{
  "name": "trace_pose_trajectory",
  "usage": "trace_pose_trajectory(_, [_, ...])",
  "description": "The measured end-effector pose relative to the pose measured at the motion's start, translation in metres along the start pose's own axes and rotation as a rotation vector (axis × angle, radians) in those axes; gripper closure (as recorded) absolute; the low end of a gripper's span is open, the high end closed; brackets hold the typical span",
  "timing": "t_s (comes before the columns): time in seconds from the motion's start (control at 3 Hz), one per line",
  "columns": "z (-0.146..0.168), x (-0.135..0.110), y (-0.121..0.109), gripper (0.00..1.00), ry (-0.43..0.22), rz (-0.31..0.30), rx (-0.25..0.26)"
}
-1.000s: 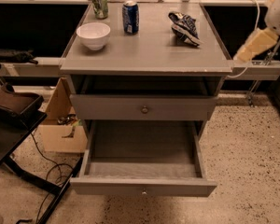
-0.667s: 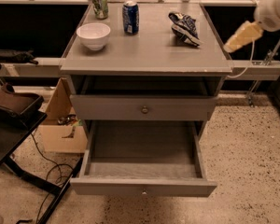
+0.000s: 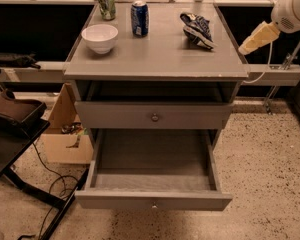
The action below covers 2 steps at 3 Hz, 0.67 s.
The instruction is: Place blue chip bag into middle drawer
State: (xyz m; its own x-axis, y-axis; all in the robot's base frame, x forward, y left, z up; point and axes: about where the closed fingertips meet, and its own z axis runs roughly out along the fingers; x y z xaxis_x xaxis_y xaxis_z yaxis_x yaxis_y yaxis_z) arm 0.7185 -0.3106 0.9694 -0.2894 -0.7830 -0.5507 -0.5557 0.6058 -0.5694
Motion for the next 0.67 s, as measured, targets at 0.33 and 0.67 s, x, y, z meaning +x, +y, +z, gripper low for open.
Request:
trace_pose_trajectory(0.33, [0.038,-0.018,0.0,0.0,-0.068,0.053,-0.031])
trace_pose_trajectory(0.67, [0.082,-0.06,0.012,0.0,-0.186,0.113,-0.114])
